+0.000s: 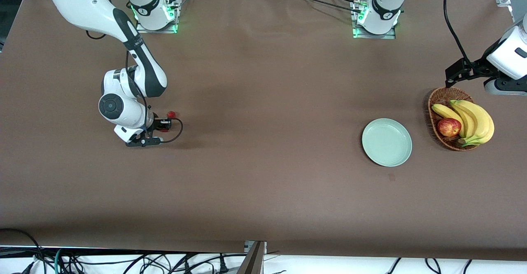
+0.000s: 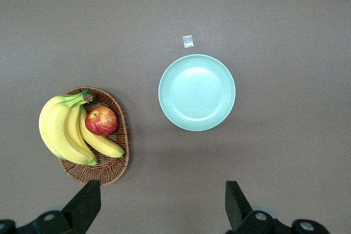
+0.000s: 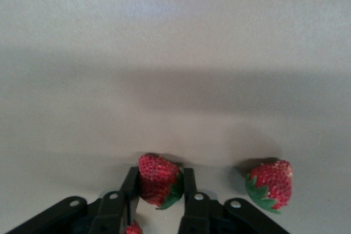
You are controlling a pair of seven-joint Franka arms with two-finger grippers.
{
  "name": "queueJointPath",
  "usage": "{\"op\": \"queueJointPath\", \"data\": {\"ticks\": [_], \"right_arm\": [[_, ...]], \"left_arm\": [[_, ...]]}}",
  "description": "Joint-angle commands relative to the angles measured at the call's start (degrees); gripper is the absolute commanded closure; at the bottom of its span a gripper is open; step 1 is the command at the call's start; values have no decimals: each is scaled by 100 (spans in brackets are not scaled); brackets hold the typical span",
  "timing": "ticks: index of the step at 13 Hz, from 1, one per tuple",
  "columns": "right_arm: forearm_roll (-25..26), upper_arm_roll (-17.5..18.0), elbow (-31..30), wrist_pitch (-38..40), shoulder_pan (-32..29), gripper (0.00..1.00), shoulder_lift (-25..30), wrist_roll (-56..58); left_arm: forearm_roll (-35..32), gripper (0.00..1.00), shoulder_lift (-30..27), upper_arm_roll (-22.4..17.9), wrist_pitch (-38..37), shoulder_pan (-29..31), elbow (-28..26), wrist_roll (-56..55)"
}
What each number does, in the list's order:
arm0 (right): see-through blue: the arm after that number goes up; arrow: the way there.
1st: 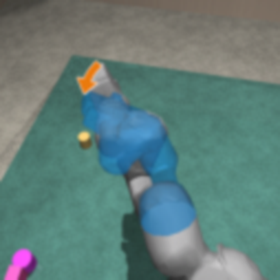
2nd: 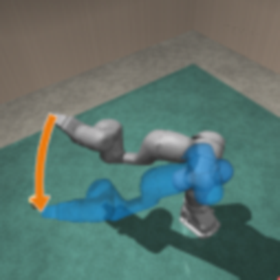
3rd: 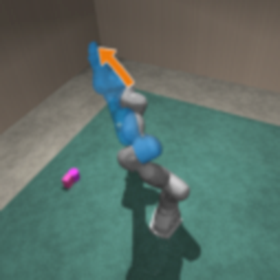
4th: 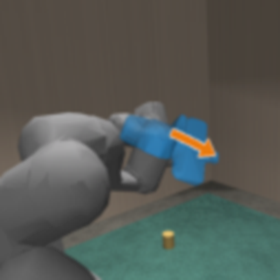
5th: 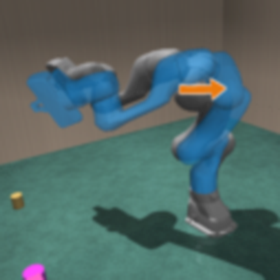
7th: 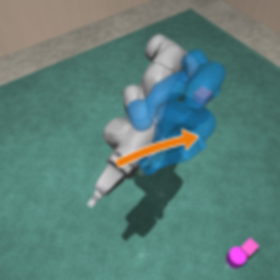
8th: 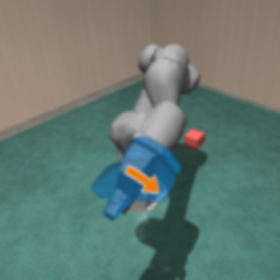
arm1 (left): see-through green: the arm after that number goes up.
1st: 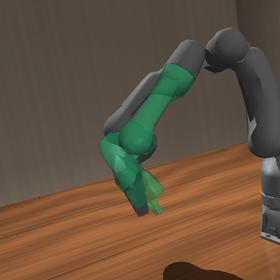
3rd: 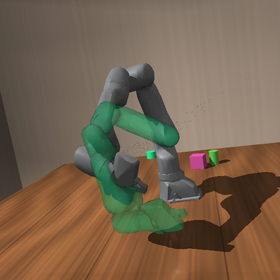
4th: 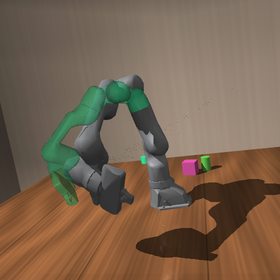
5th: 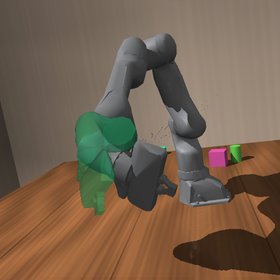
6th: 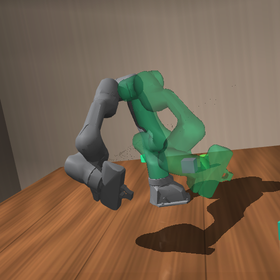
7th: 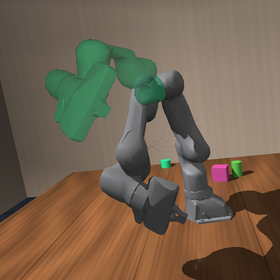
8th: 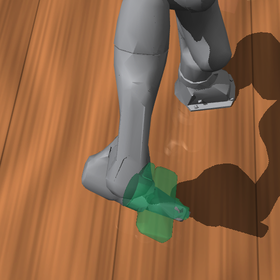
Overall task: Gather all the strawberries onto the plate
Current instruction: 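Grasp one strawberry with the right gripper and lift it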
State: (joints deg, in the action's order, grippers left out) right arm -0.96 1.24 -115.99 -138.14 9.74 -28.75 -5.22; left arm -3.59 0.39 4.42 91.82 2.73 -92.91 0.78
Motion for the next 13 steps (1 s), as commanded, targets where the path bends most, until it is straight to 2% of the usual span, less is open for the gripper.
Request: {"op": "queueJointPath", "data": {"ticks": [1,3,7,11,13], "right_arm": [[61,51,294,329,-8,71,221,30],[26,78,1100,952,219,71,99,-206],[-27,87,2771,1816,1071,71,-700,-1697],[-27,95,3861,1694,2354,71,-1570,-3929],[-27,95,4346,1362,2917,71,-1948,-4940]], "left_arm": [[96,0,-118,-2,-50,26,-78,10],[96,0,-118,-2,-50,26,-70,10],[96,0,-118,-2,-59,26,-70,10],[96,0,-118,-2,-50,26,-78,10],[96,0,-118,-2,-50,26,-70,10]]}}
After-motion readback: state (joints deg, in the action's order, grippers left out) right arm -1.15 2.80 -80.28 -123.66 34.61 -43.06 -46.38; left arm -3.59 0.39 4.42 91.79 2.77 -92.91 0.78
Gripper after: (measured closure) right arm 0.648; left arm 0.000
